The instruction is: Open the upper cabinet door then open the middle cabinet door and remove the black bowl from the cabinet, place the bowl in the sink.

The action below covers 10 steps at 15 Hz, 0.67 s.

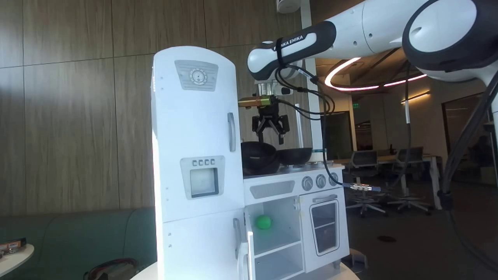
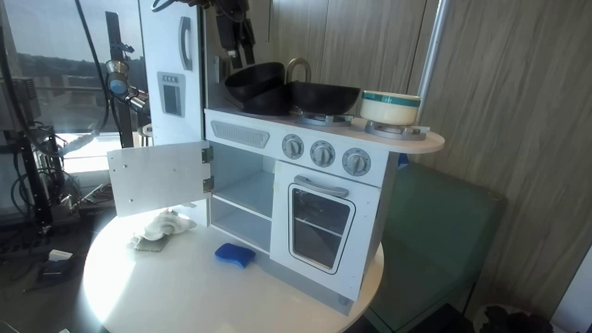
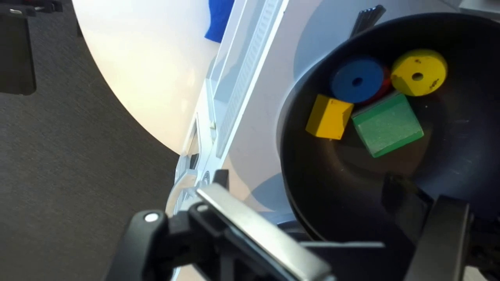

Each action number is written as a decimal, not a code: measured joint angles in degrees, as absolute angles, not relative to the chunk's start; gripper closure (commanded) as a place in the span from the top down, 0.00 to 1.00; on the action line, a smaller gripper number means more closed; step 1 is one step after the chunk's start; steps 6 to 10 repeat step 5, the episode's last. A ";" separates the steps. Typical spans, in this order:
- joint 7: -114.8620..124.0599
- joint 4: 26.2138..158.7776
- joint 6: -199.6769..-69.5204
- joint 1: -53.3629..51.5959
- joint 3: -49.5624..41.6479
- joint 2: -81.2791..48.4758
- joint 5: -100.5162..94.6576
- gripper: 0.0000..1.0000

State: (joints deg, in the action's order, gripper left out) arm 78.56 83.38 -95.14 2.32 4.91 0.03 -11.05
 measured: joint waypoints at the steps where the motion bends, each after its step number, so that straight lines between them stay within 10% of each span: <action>1: 78.52 84.12 -94.59 2.24 5.03 0.94 -10.84 1.00; 10: 78.57 88.06 -92.71 0.78 5.75 5.57 -9.76 1.00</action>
